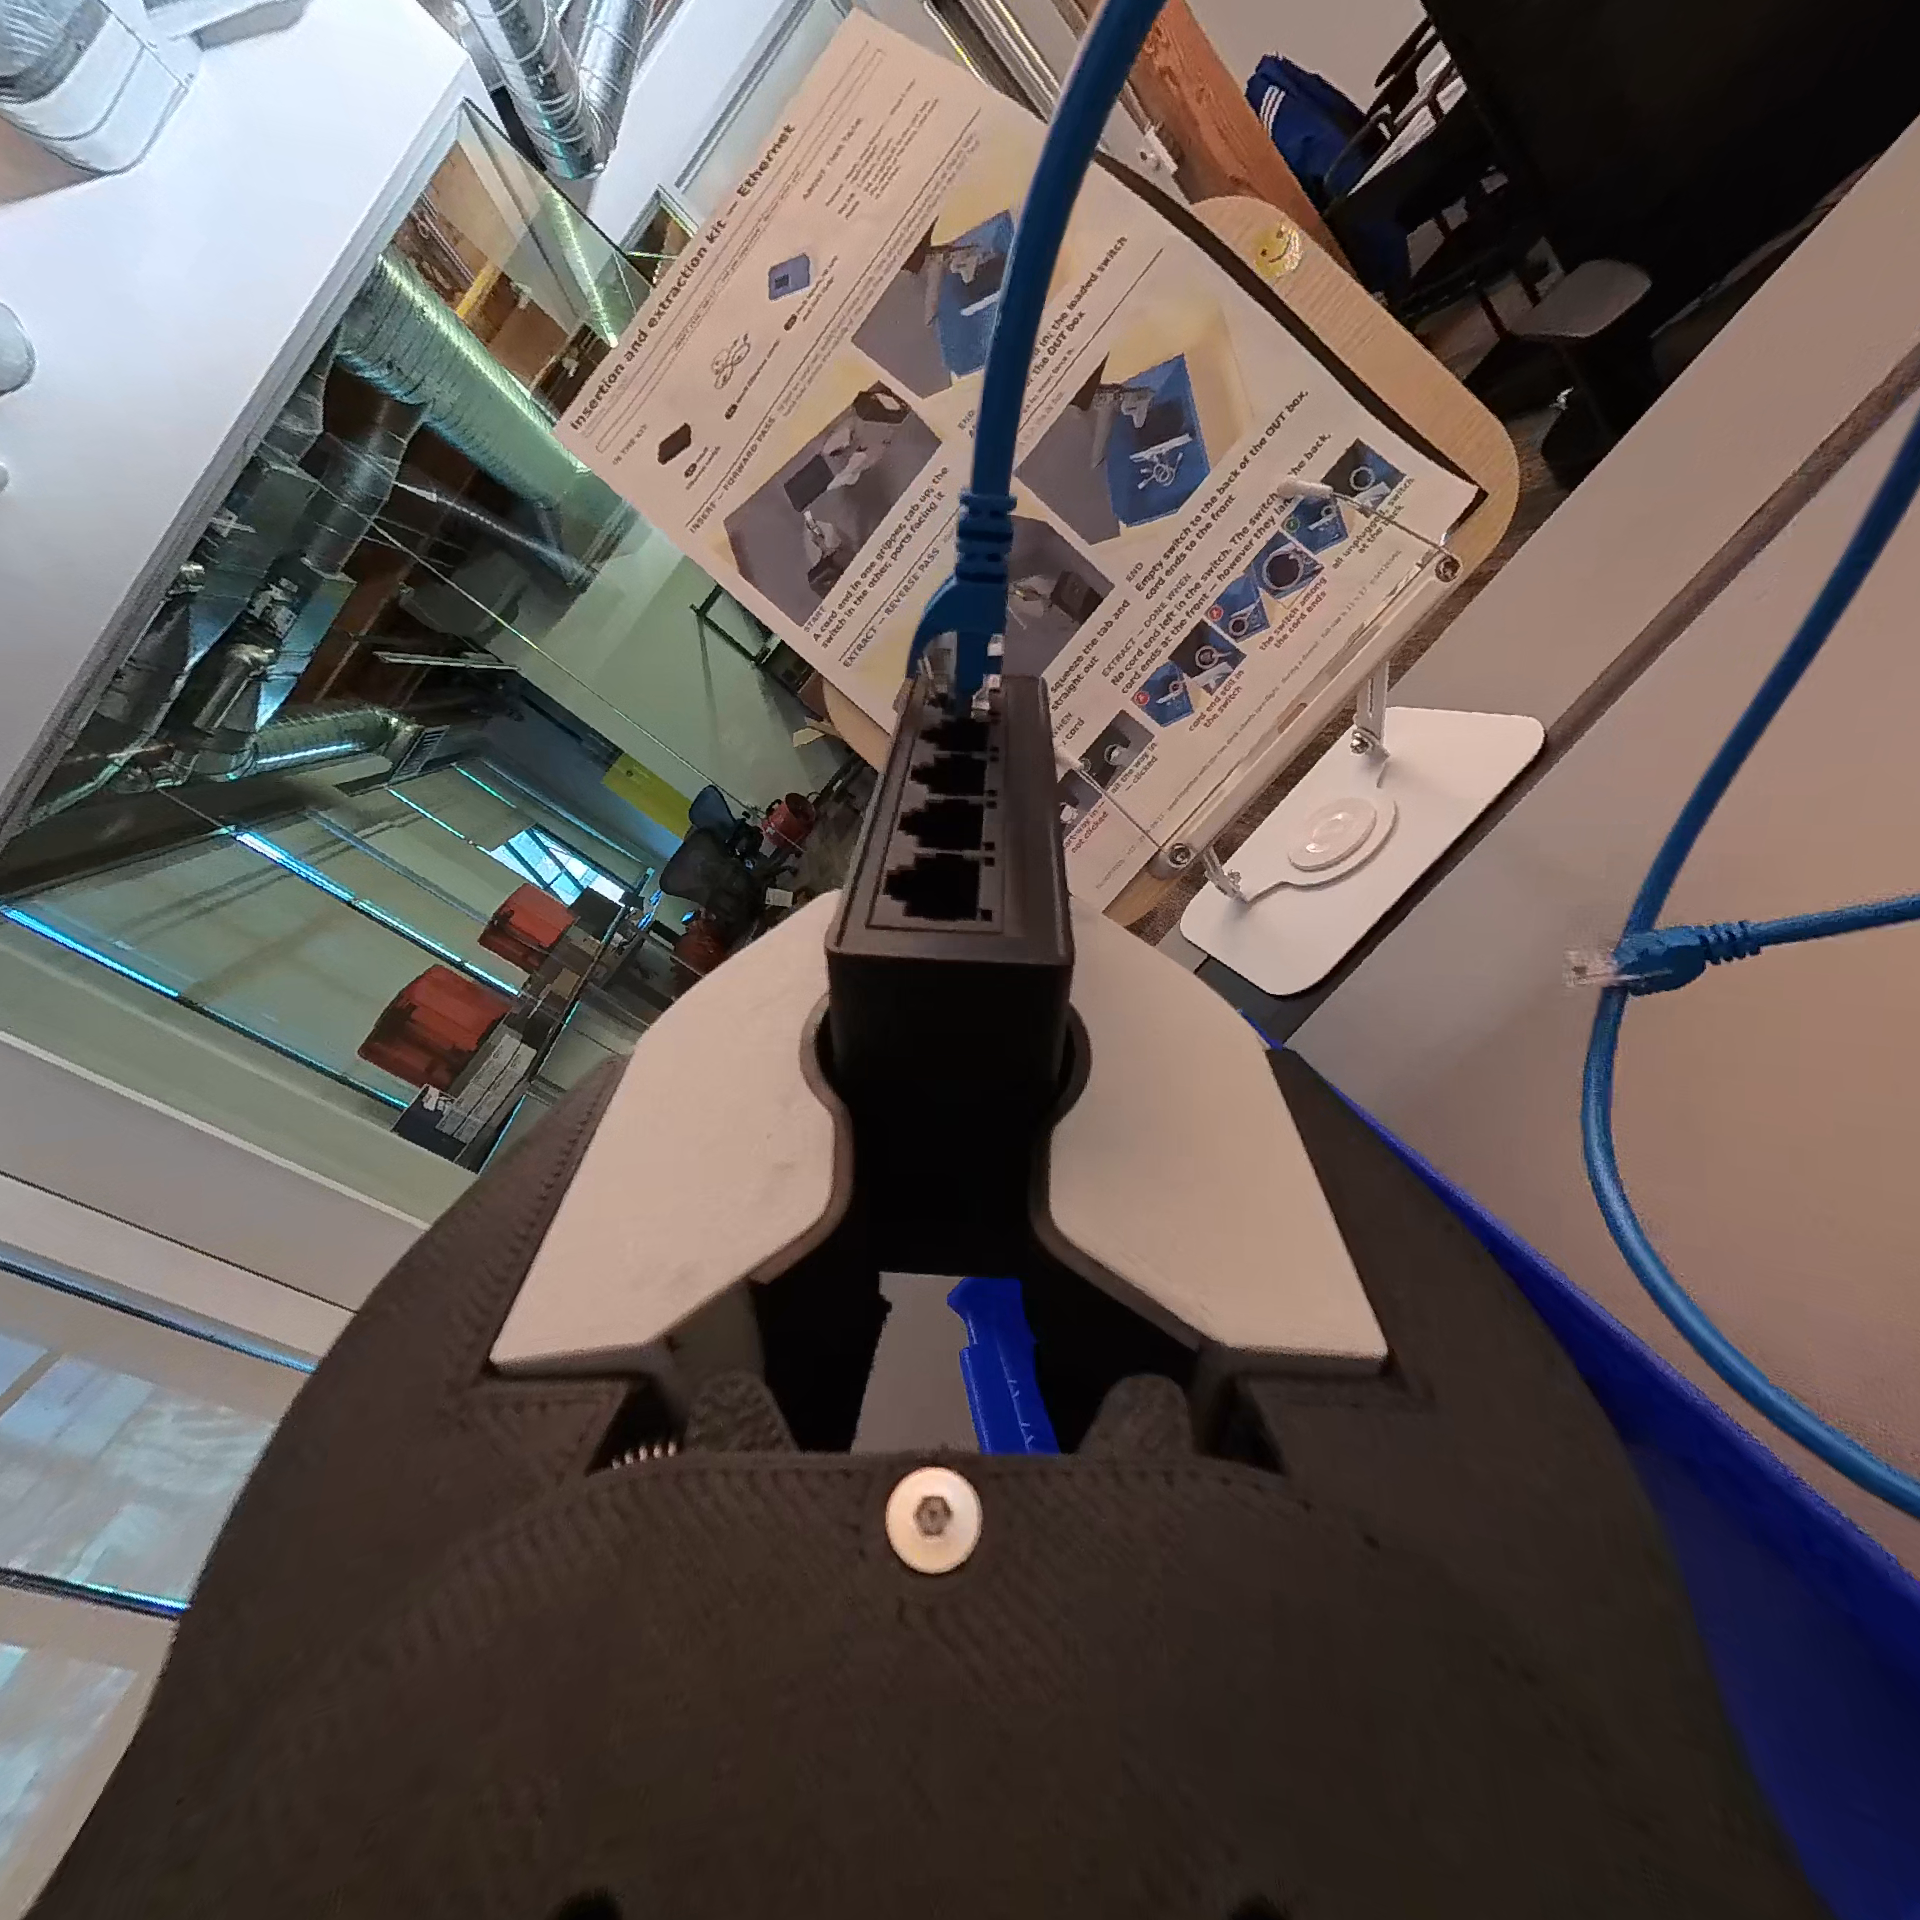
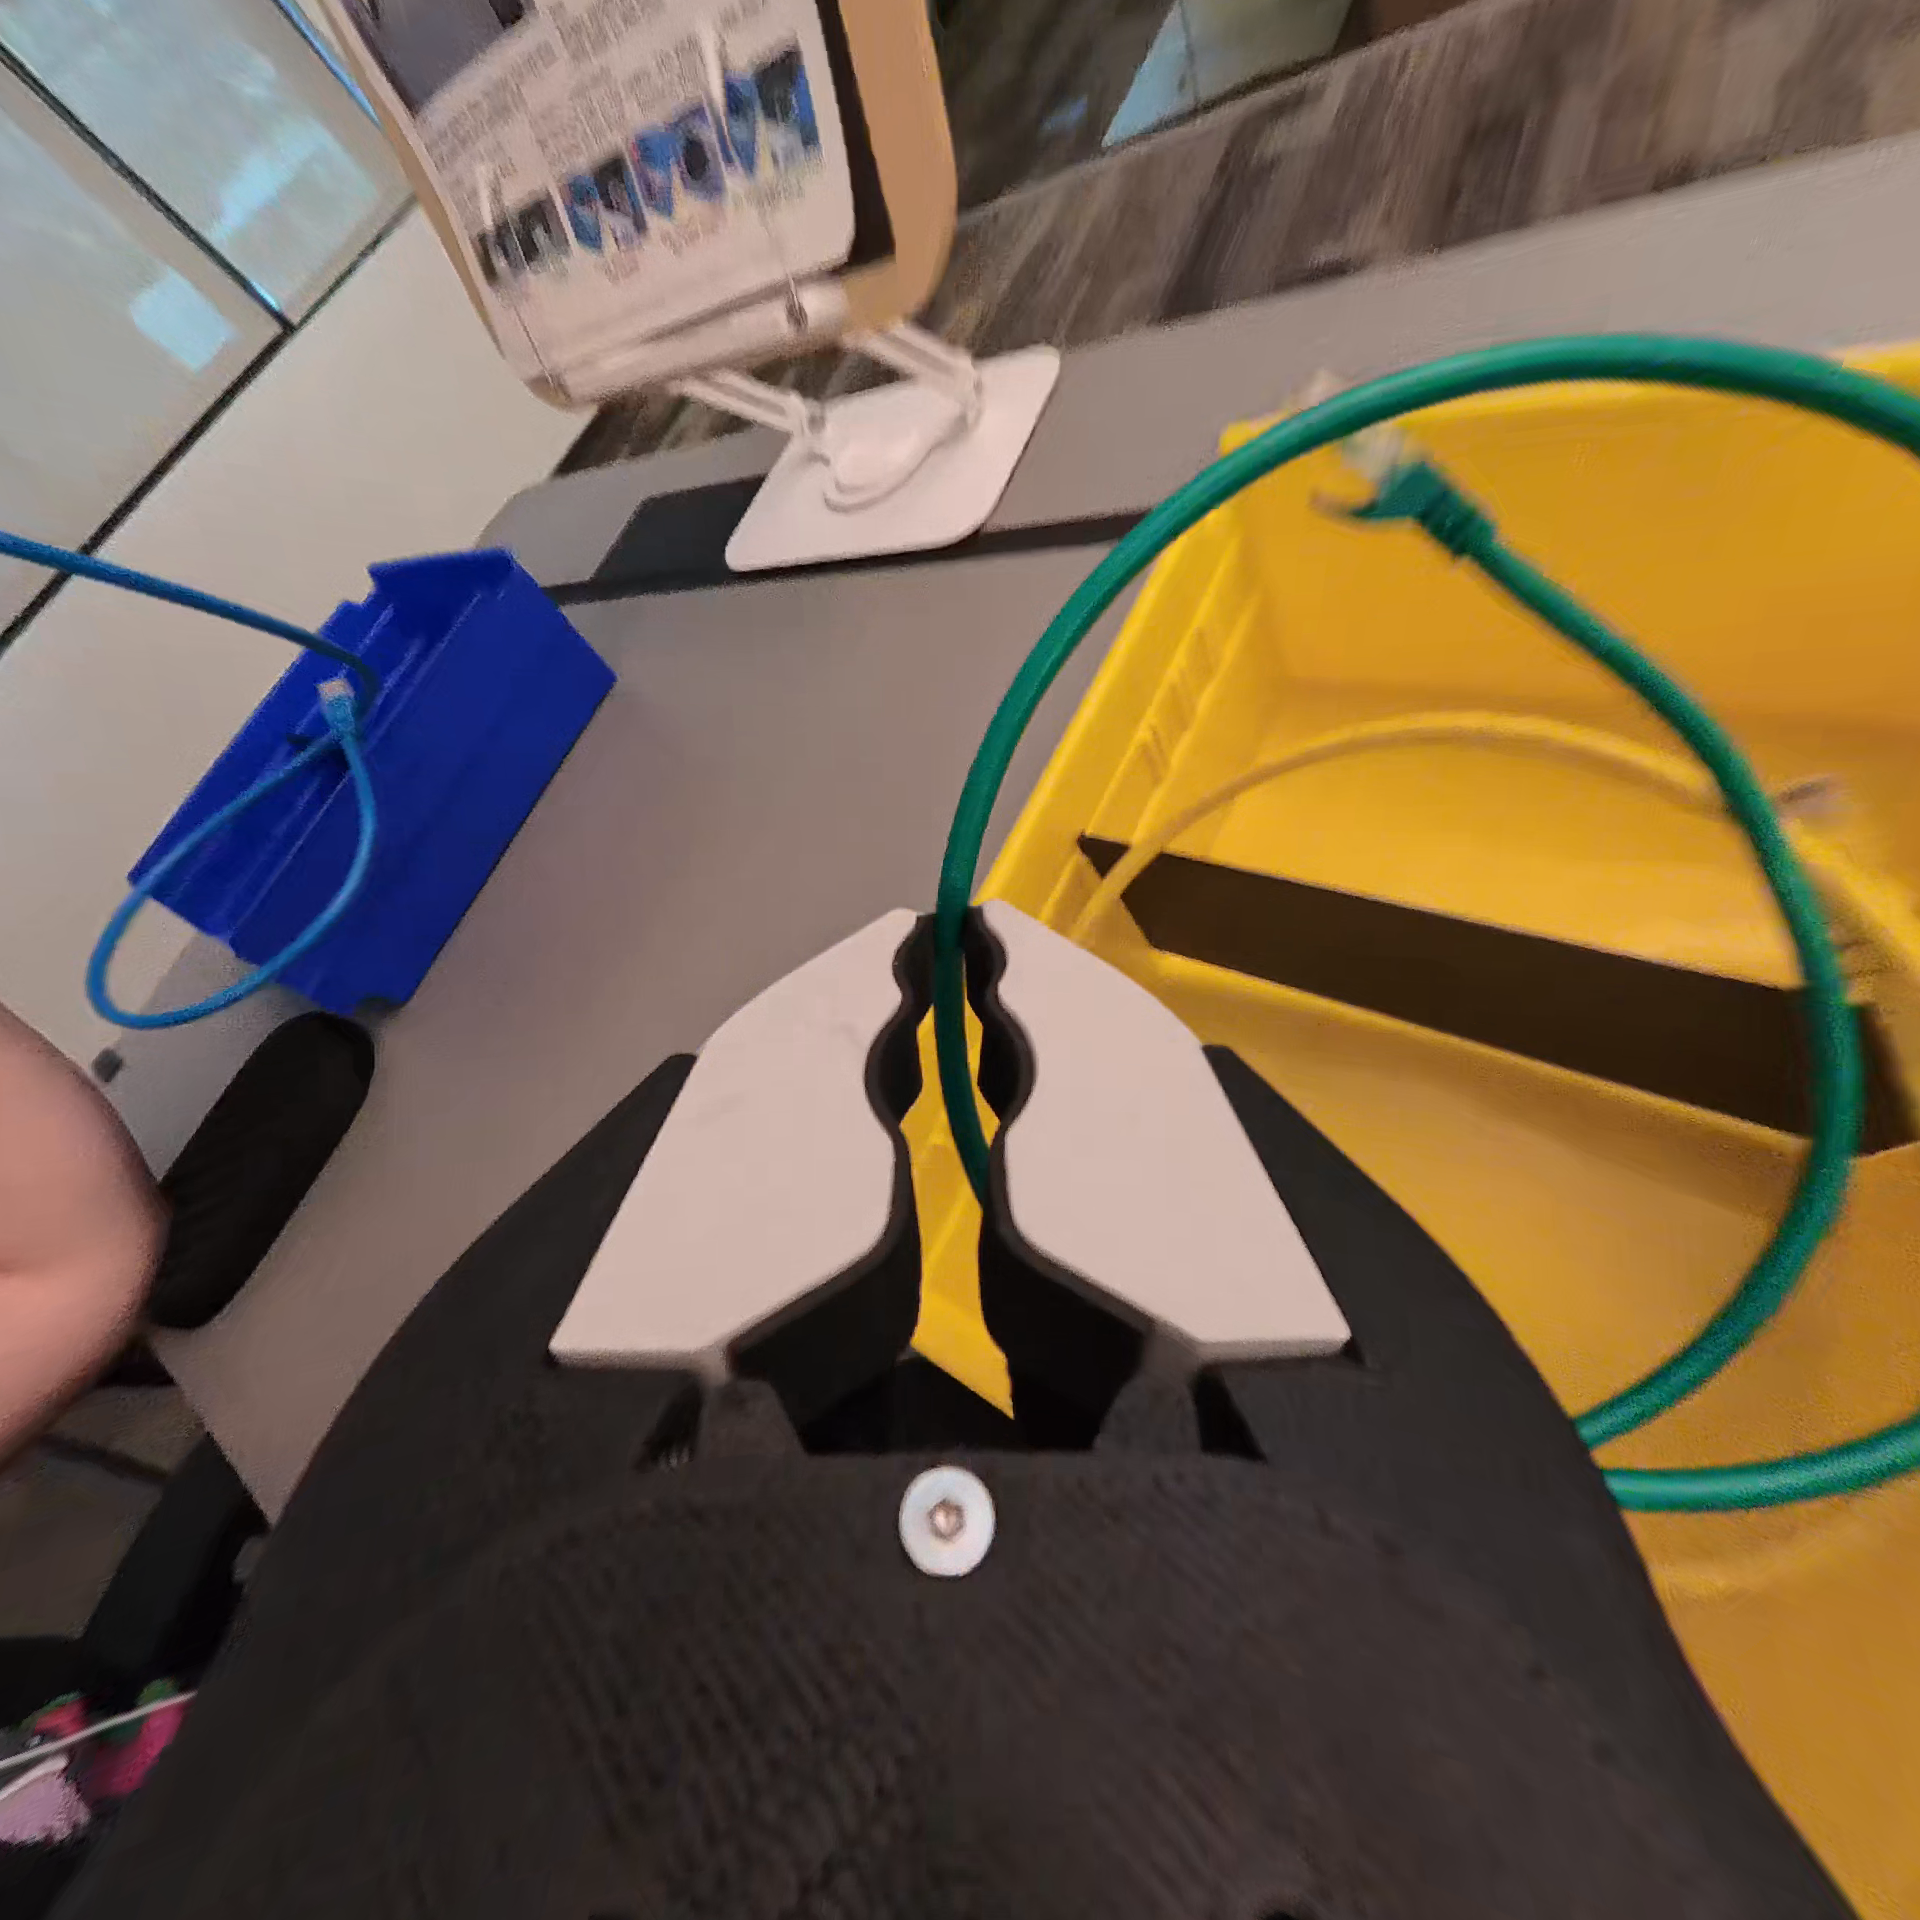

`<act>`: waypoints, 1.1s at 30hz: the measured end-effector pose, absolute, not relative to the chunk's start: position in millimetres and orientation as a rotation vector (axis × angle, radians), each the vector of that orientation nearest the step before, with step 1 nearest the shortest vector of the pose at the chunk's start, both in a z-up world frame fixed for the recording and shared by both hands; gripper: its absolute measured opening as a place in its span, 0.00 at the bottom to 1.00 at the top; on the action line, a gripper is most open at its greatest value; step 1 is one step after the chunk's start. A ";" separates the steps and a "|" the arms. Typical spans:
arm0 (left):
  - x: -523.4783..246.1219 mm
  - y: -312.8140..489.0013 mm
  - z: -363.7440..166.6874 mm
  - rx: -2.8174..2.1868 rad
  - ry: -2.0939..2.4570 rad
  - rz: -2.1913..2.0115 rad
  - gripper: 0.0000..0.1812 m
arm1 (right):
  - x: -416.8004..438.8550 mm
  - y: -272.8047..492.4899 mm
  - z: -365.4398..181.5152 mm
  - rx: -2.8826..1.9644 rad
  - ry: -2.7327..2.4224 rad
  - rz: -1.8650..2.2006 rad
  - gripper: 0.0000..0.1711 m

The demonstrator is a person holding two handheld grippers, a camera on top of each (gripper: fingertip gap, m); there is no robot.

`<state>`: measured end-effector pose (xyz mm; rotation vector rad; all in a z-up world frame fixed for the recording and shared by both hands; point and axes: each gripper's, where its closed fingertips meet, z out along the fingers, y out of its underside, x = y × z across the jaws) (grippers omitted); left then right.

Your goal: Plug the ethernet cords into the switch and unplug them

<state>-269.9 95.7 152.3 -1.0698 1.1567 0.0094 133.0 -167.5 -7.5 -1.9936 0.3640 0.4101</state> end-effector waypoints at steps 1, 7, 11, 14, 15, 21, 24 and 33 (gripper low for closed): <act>-269.2 95.6 151.8 -1.070 1.159 0.012 0.17 | 130.2 -164.6 -19.8 -2.029 0.366 0.420 0.04; -264.6 94.0 149.0 -1.068 1.177 0.021 0.17 | 141.0 -156.5 -86.2 -2.320 0.315 0.128 0.04; -259.4 91.3 145.7 -1.063 1.201 0.023 0.16 | 141.6 -160.2 -119.5 -2.480 0.309 0.071 0.04; -252.1 86.0 143.4 -1.043 1.226 -0.001 0.16 | 135.4 -160.4 -127.2 -2.512 0.267 0.031 0.08; -247.6 81.8 141.8 -1.026 1.246 -0.019 0.16 | 137.3 -164.1 -123.1 -2.518 0.256 -0.032 0.11; -199.0 35.9 126.2 -0.832 1.398 -0.154 0.17 | 126.5 -178.5 5.3 -2.036 -0.011 -0.475 0.26; -174.2 6.8 112.8 -0.711 1.483 -0.202 0.16 | 65.7 -190.5 141.2 -1.342 -0.298 -0.743 0.31; -153.4 -54.5 111.3 -0.507 1.517 -0.327 0.16 | -92.2 -117.5 165.4 -1.137 -1.059 -0.702 0.23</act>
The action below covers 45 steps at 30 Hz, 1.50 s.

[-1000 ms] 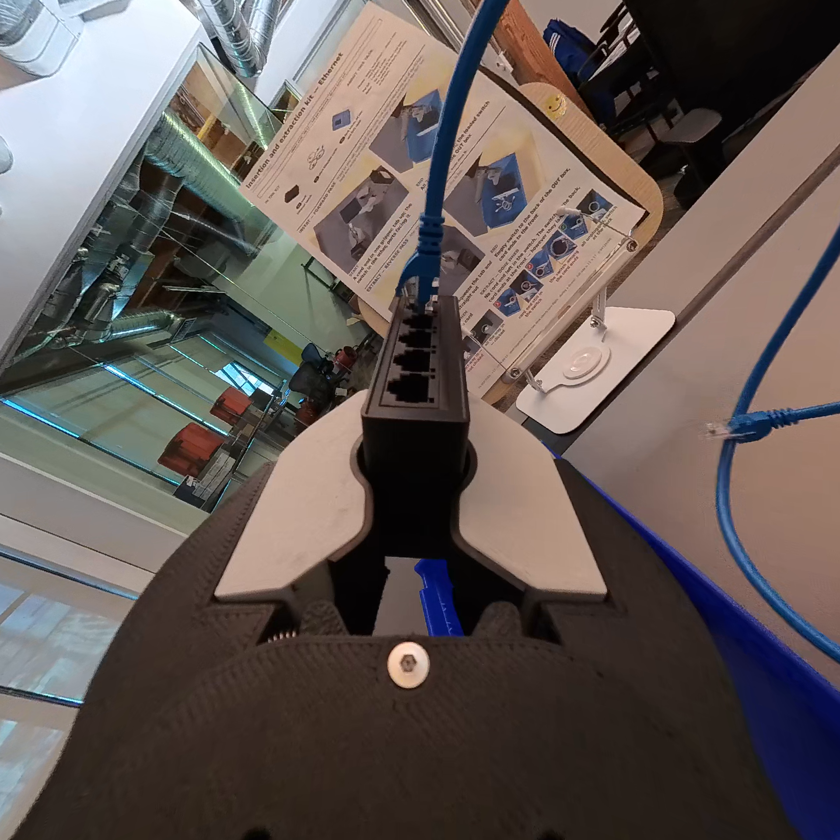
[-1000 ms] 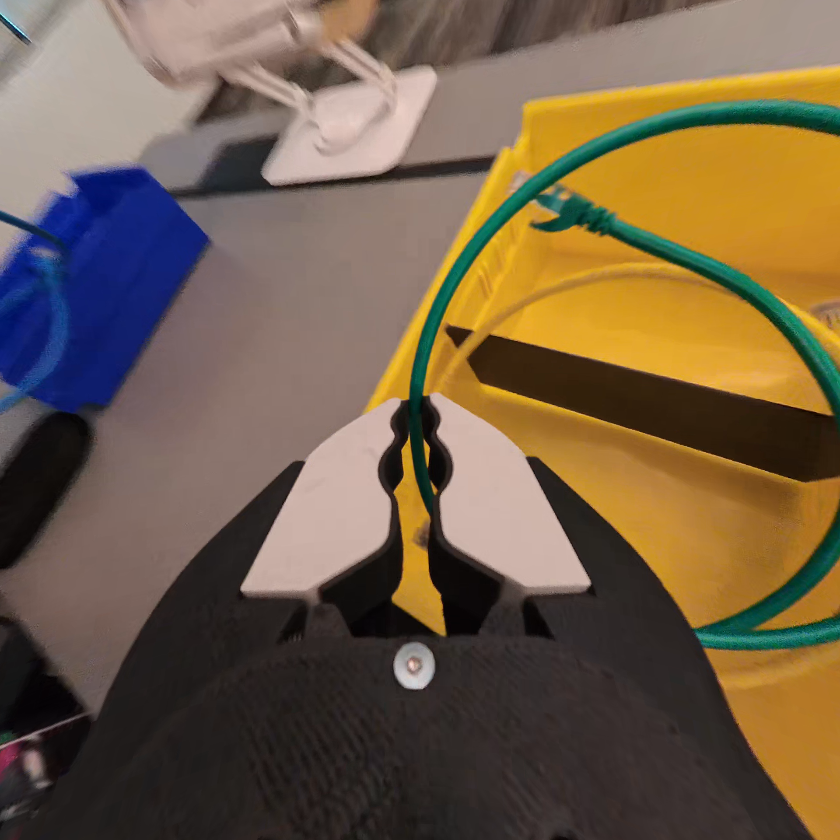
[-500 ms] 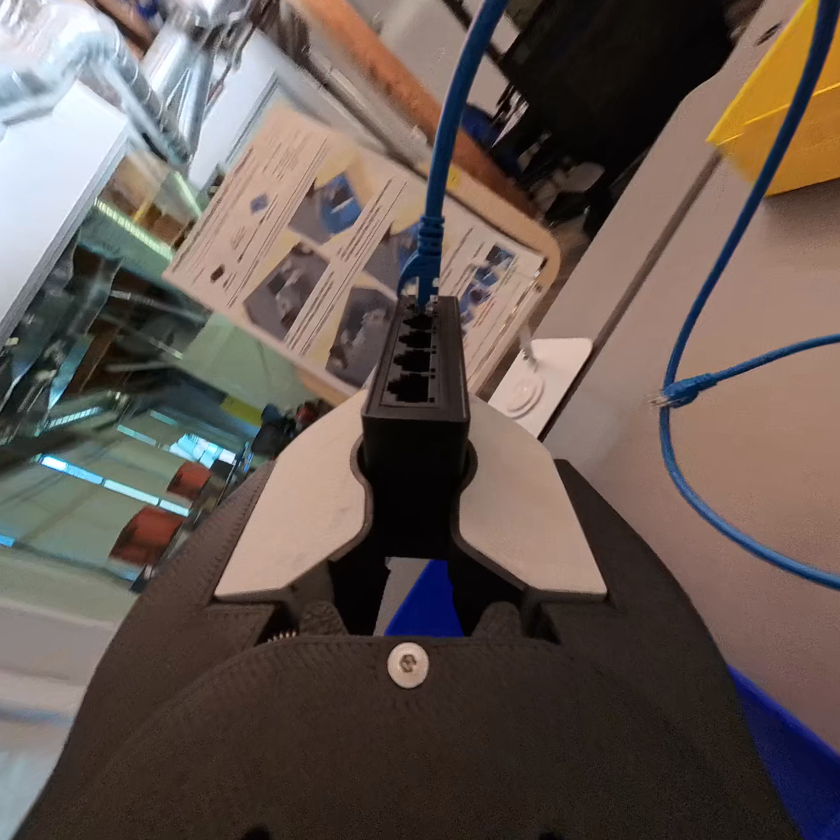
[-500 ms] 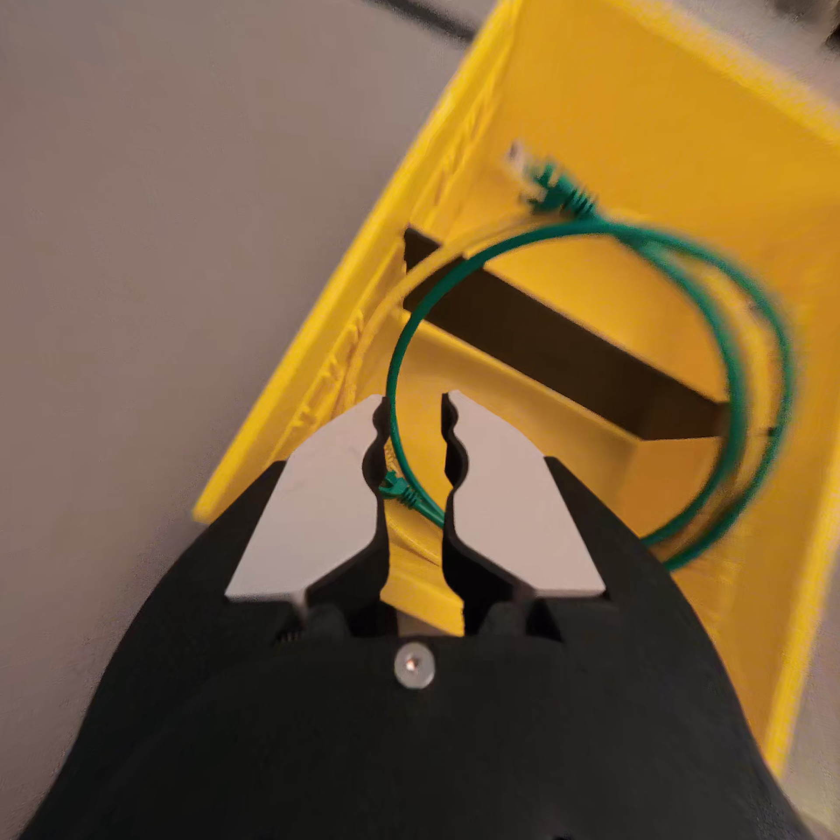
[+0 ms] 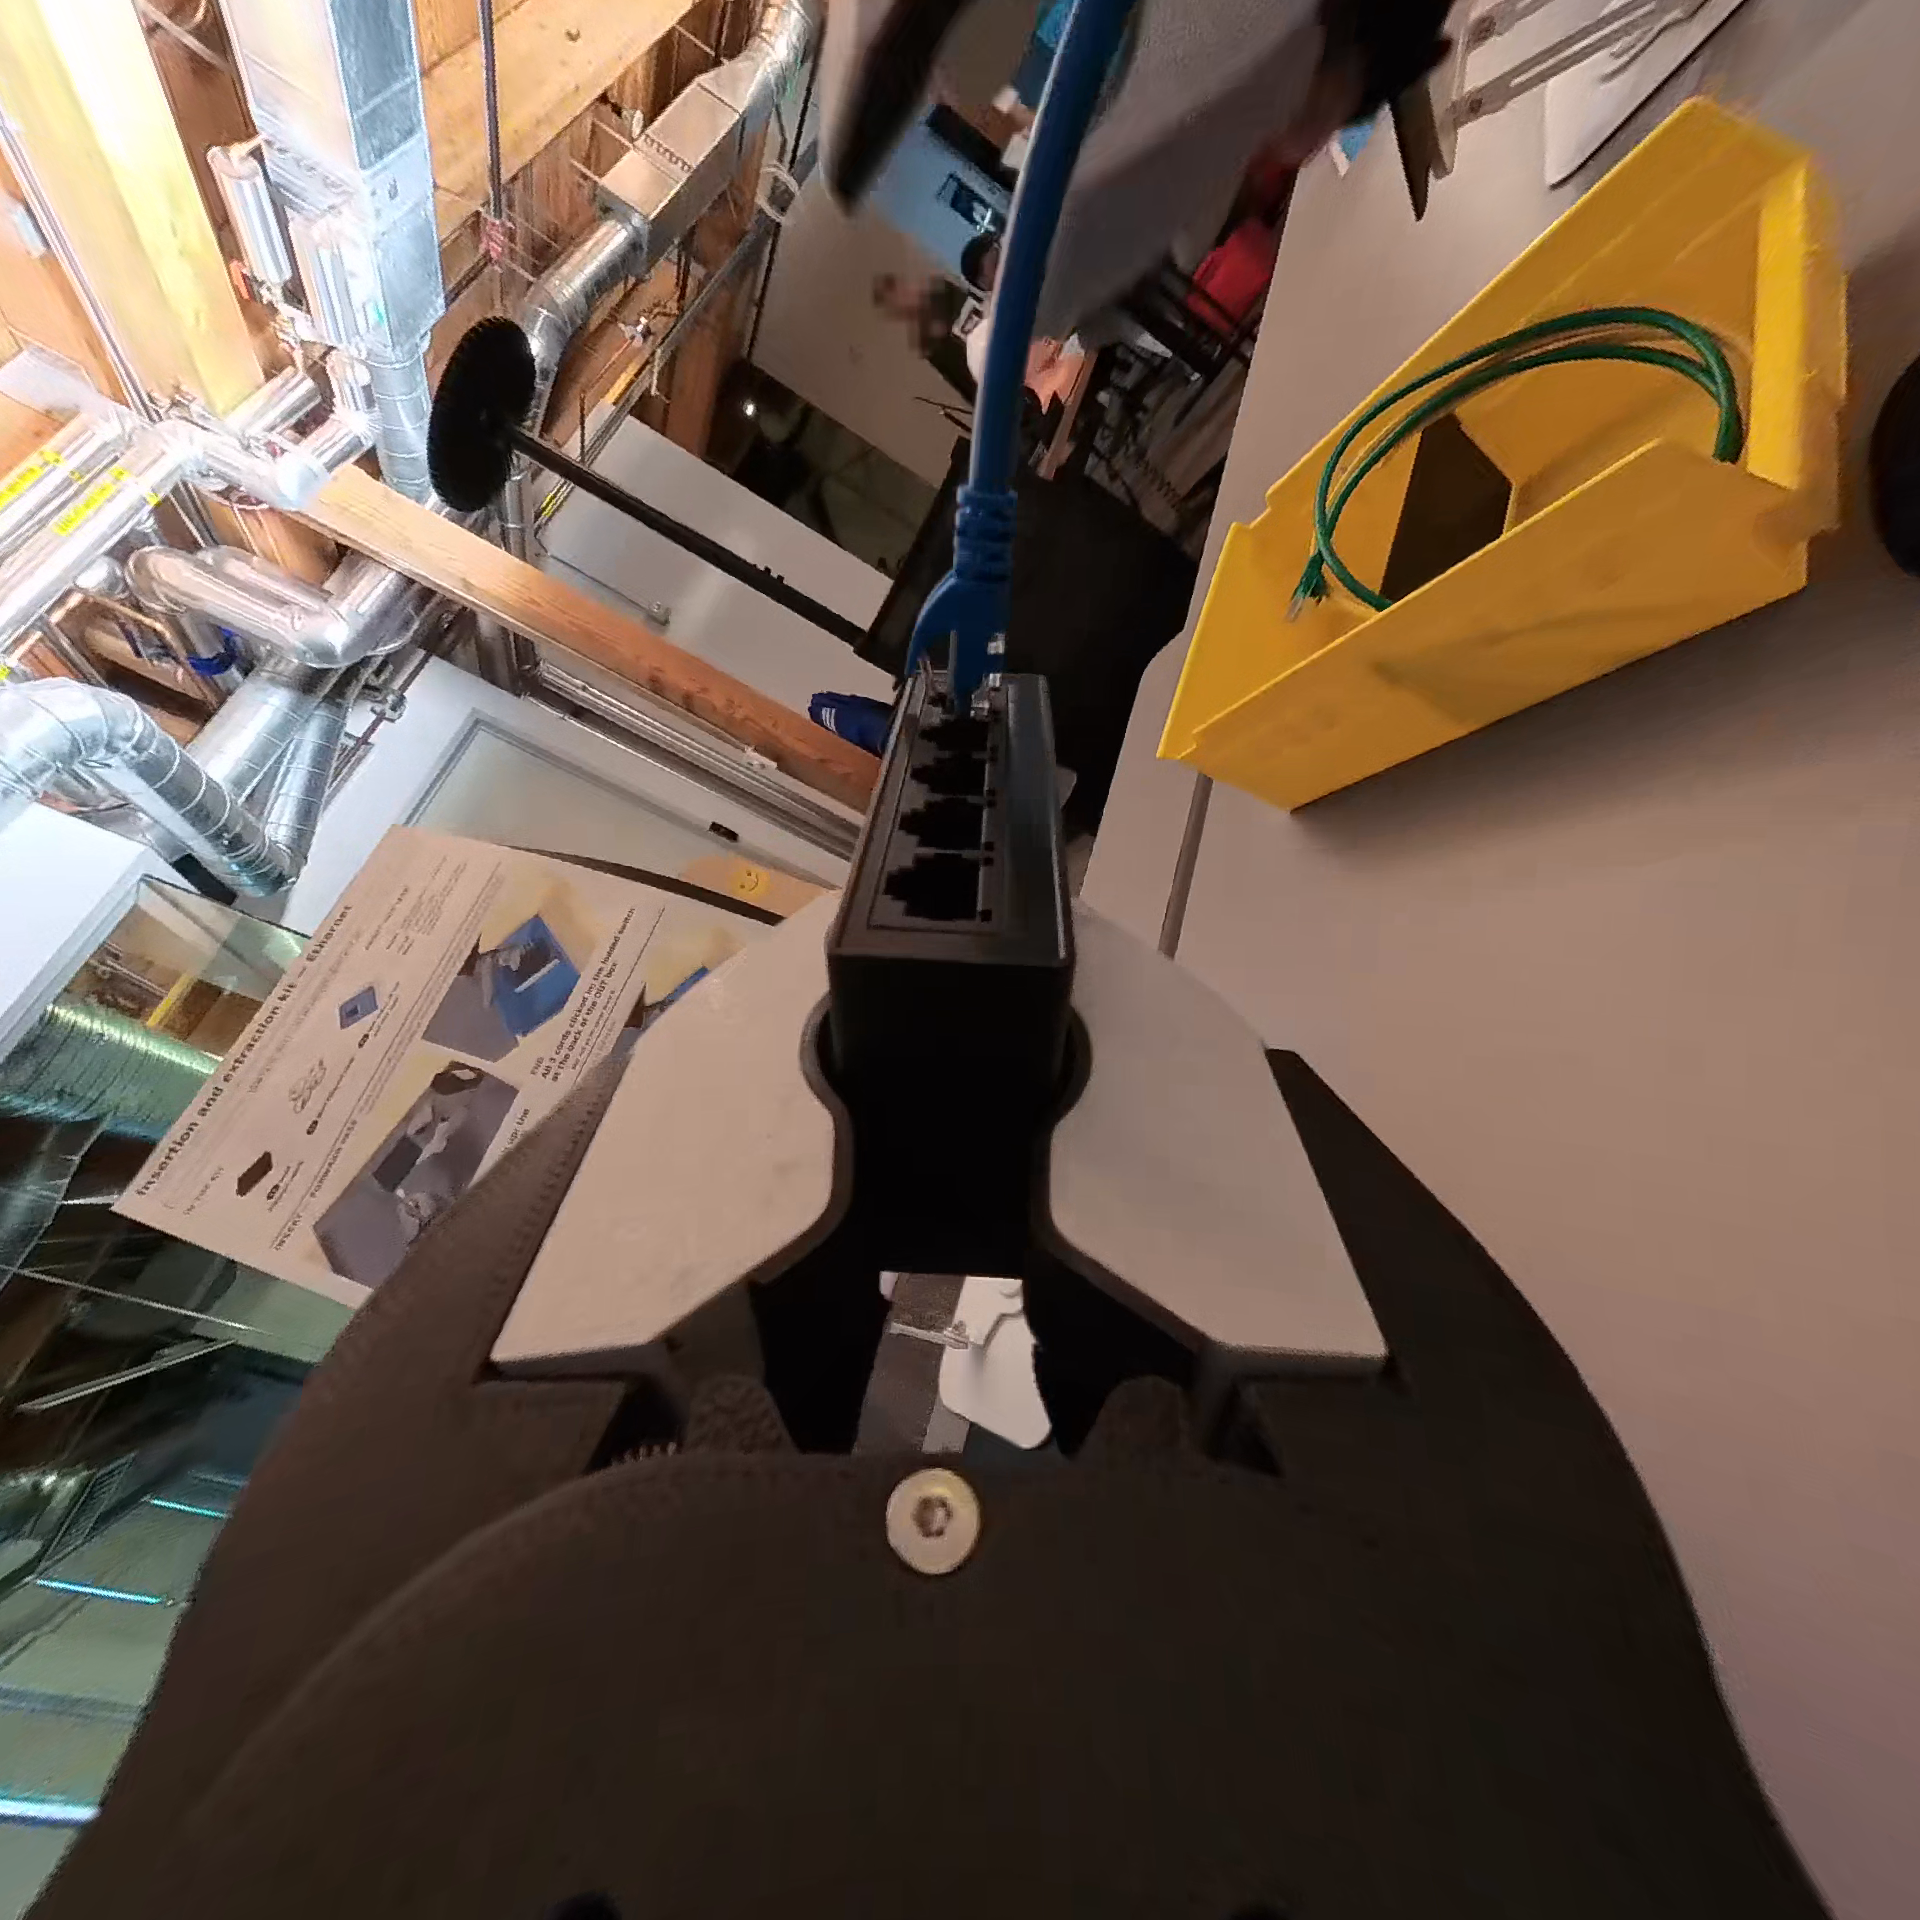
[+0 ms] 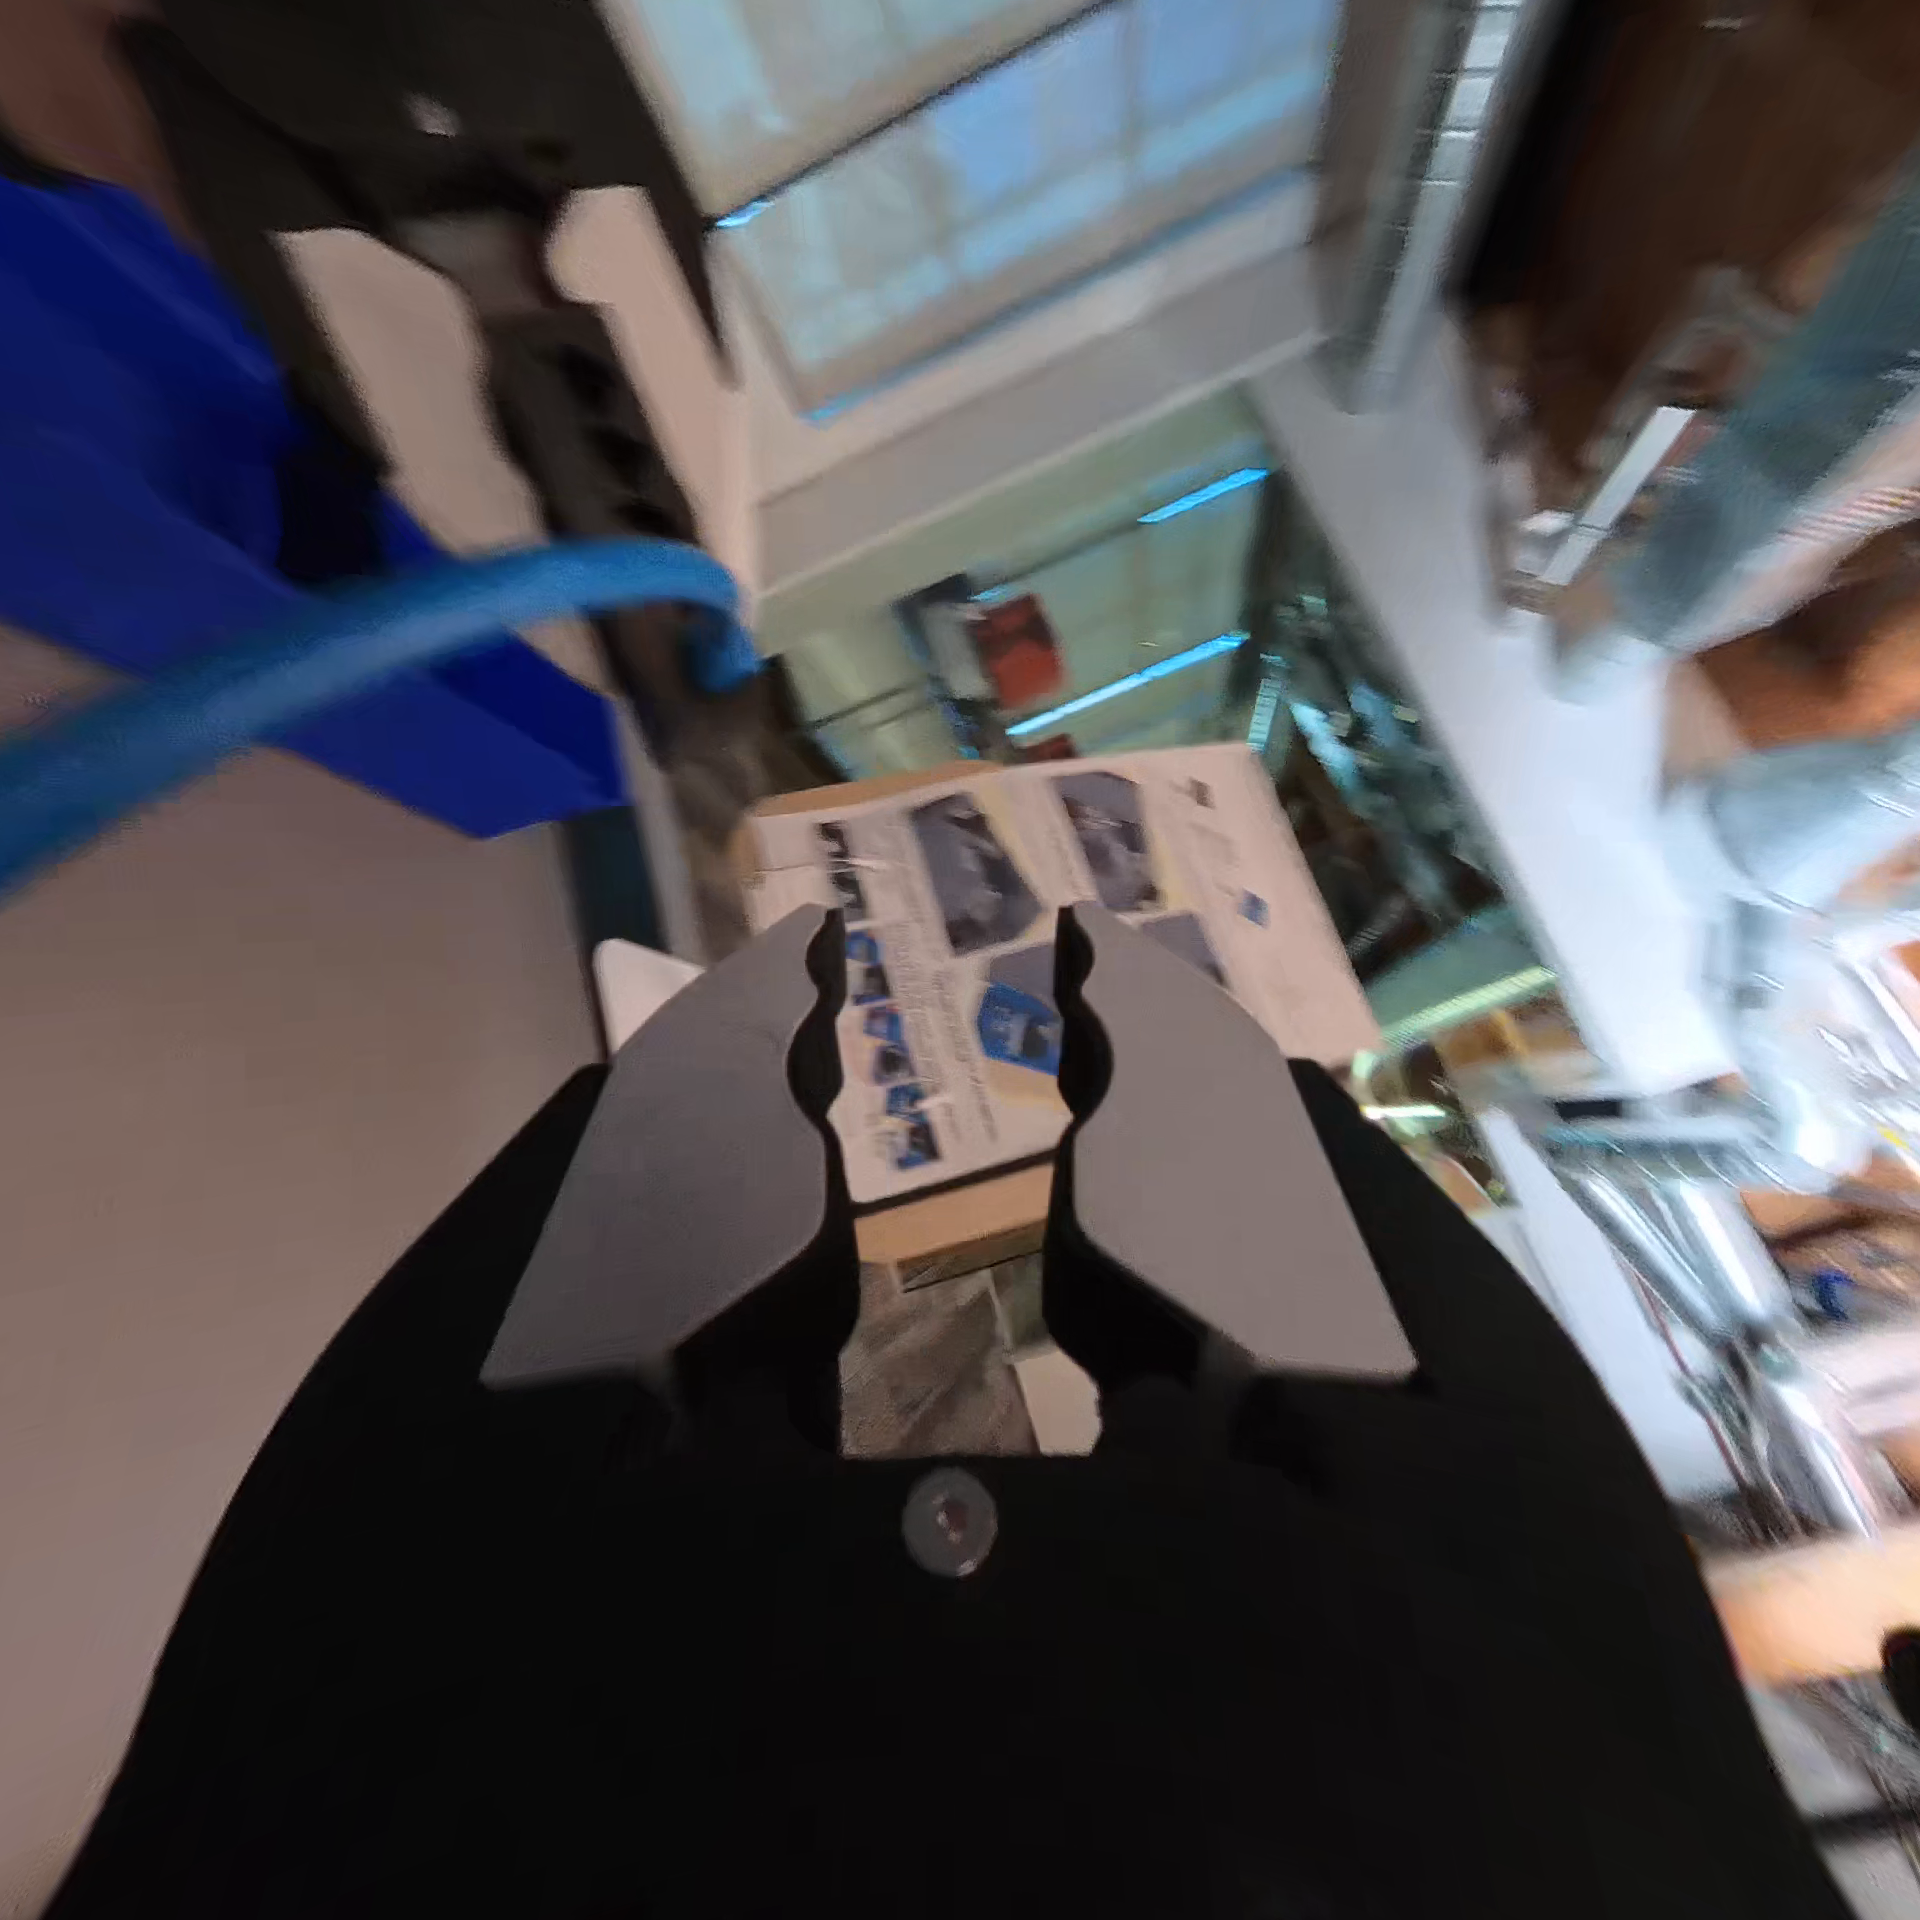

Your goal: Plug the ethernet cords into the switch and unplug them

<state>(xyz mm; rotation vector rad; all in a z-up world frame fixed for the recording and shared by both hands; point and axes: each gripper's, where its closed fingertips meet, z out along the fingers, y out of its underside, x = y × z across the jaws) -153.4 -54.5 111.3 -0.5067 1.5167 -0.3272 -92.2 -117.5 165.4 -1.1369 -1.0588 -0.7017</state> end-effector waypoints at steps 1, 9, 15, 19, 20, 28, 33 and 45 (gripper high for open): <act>-153.9 -55.2 111.0 -0.507 1.521 -0.320 0.16 | -102.3 -110.8 158.0 -1.166 -1.119 -0.695 0.22; -154.6 -49.7 108.3 -0.521 1.533 -0.226 0.16 | -152.9 -83.6 136.1 -1.251 -1.358 -0.698 0.15; -158.2 -47.2 110.6 -0.535 1.531 -0.222 0.16 | -154.6 -77.2 132.8 -1.270 -1.398 -0.711 0.12; -156.7 -49.1 108.8 -0.533 1.540 -0.219 0.16 | -153.6 -74.6 131.1 -1.278 -1.422 -0.724 0.09; -156.5 -49.1 108.6 -0.532 1.541 -0.218 0.16 | -153.4 -74.9 130.7 -1.280 -1.426 -0.722 0.09; -154.8 -46.3 108.2 -0.480 1.516 -0.089 0.17 | -150.2 -74.5 124.0 -1.304 -1.521 -0.731 0.09; -149.6 -38.8 102.9 -0.509 1.530 -0.077 0.17 | -144.2 -70.8 115.1 -1.456 -1.621 -0.654 0.09; -142.3 -28.6 88.3 -0.585 1.574 -0.196 0.17 | -136.8 -63.1 104.7 -1.694 -1.813 -0.510 0.10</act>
